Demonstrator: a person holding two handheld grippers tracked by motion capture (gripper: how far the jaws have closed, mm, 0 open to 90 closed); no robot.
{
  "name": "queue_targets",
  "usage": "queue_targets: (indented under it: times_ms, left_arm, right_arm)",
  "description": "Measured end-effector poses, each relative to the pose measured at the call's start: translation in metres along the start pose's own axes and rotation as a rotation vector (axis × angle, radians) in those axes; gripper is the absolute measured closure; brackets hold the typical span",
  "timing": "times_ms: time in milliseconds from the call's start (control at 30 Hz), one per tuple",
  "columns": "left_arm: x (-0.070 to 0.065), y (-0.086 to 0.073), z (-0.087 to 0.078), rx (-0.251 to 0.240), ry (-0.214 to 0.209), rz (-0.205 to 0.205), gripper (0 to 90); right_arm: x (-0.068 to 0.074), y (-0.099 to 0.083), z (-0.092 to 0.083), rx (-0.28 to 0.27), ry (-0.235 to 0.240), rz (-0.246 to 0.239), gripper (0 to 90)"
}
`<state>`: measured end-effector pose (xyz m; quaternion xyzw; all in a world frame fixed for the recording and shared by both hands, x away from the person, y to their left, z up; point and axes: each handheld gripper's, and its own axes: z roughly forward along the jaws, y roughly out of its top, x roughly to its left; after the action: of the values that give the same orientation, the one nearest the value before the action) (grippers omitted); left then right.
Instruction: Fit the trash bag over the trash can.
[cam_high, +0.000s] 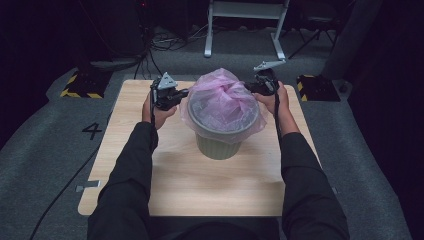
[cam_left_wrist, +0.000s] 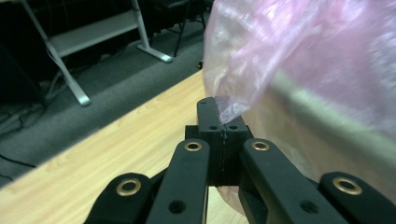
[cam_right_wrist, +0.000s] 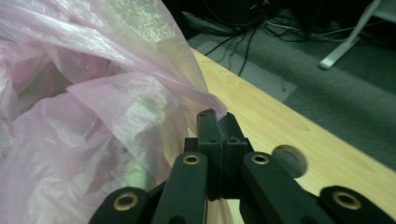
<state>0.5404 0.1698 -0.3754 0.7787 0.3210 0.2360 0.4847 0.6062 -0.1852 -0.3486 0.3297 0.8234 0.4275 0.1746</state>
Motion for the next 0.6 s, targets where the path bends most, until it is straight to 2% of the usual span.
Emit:
queue_targets:
  times_ms: [100,167,200,300,400,533,600]
  left_arm:
    - [0.003,-0.006,0.009,0.021,-0.015,-0.034,90.0]
    - [0.004,-0.01,0.014,0.038,-0.016,-0.045,90.0]
    - [0.004,-0.011,0.016,0.044,-0.031,-0.053,90.0]
    - [0.002,-0.015,0.022,0.059,-0.052,-0.057,90.0]
    - [0.0,-0.019,0.028,0.095,-0.068,-0.054,90.0]
    - [-0.003,-0.029,0.036,0.122,-0.095,-0.065,90.0]
    - [-0.004,-0.034,0.036,0.107,-0.105,-0.079,90.0]
  right_arm:
    - [-0.007,-0.005,0.003,-0.001,0.013,0.04,90.0]
    - [-0.01,-0.009,0.006,0.019,0.003,0.061,90.0]
    - [-0.01,-0.011,0.008,0.029,0.007,0.065,90.0]
    - [-0.01,-0.018,0.013,0.042,0.023,0.073,90.0]
    - [-0.012,-0.025,0.017,0.049,0.045,0.083,90.0]
    - [-0.015,-0.037,0.021,0.066,0.059,0.115,90.0]
    - [-0.016,-0.043,0.022,0.06,0.069,0.121,90.0]
